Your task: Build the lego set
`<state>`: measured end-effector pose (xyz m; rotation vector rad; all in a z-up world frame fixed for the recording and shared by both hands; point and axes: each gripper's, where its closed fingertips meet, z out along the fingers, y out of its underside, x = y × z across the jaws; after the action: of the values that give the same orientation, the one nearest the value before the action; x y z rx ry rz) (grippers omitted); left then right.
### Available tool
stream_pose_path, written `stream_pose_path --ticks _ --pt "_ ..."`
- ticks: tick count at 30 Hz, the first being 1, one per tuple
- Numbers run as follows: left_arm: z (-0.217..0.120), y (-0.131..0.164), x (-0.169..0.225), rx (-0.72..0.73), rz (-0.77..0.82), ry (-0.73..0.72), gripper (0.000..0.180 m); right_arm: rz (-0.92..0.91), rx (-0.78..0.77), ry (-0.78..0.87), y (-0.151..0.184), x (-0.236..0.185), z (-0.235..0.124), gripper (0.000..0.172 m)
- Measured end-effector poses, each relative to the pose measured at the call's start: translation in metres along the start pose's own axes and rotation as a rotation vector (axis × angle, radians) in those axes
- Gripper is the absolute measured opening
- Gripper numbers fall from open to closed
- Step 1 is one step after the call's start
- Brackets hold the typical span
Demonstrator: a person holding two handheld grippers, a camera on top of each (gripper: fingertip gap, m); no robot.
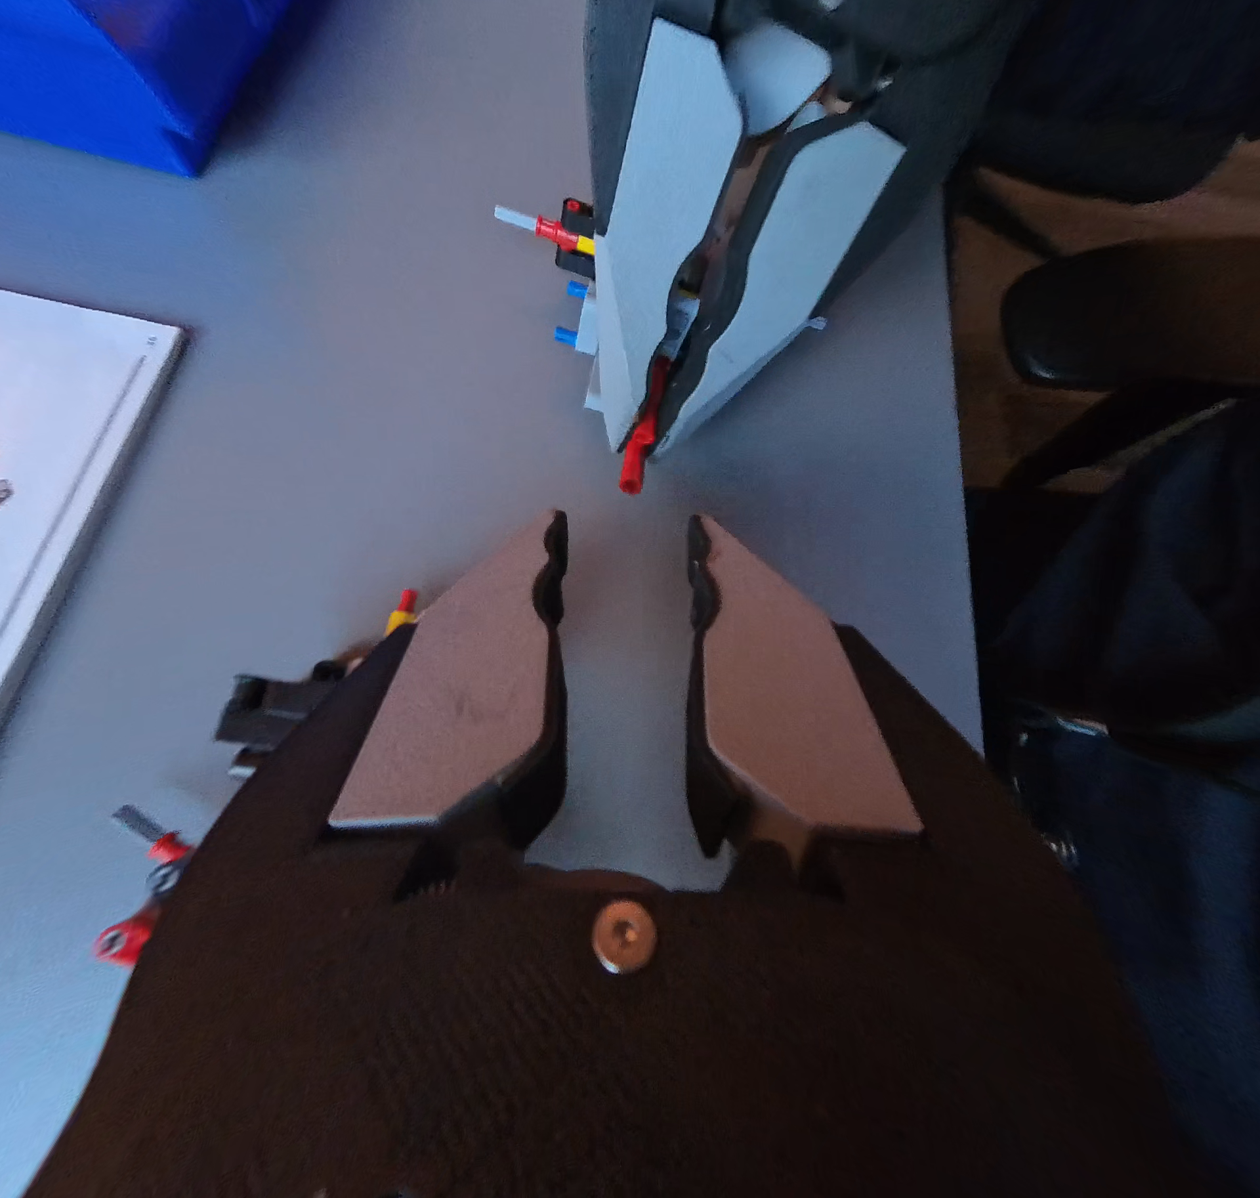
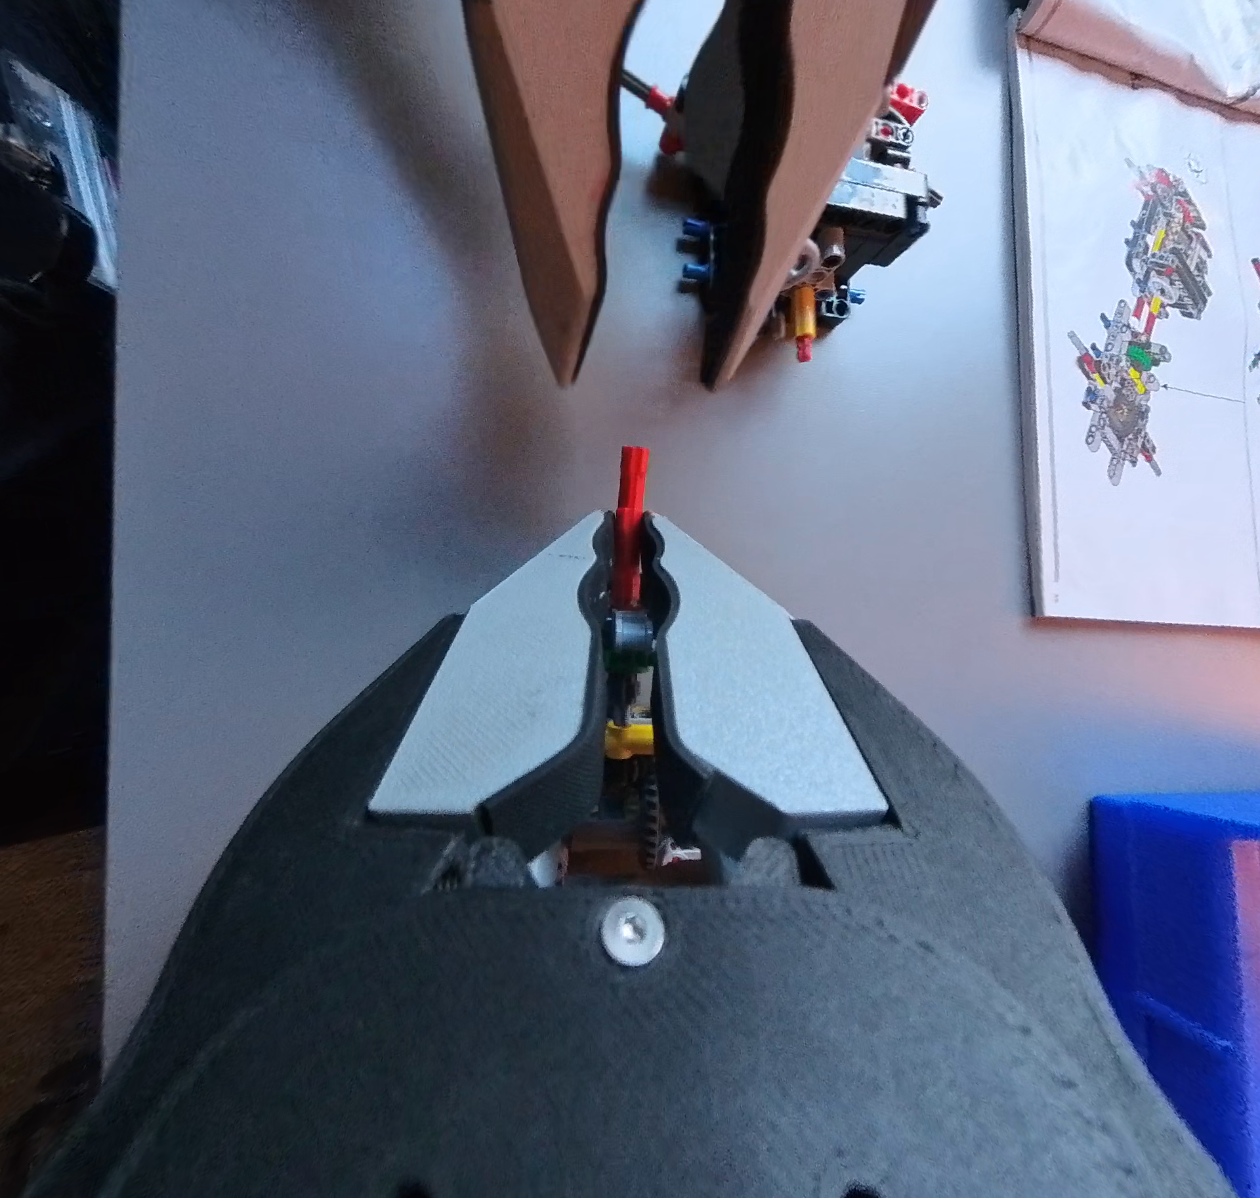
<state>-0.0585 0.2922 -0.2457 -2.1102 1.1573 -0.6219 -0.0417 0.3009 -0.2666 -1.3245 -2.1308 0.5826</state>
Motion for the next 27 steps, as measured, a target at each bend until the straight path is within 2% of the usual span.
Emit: stream_pose_path --ticks 3,10,15,17,22,27 --pt "0.016 -0.002 0.009 0.028 -0.04 0.005 0.029 -0.015 -0.003 -0.015 0.001 -0.005 -0.001 0.004" --pt "0.028 -0.003 0.015 0.088 -0.082 0.005 0.007 -0.053 -0.003 -0.053 0.001 -0.013 -0.002 0.004" --pt "0.032 -0.004 0.02 0.154 -0.048 -0.019 0.006 -0.049 -0.001 -0.084 0.003 -0.018 -0.004 0.003" --pt "0.031 -0.005 0.021 0.159 0.018 -0.058 0.005 -0.037 0.018 -0.1 0.002 -0.02 -0.005 0.004" --pt "0.032 -0.003 0.024 0.138 0.296 -0.18 0.005 -0.017 0.023 -0.148 0.003 -0.024 -0.005 0.004" --pt "0.03 -0.003 0.023 0.155 0.449 -0.236 0.006 0.023 0.041 -0.192 0.002 -0.025 -0.004 0.004"
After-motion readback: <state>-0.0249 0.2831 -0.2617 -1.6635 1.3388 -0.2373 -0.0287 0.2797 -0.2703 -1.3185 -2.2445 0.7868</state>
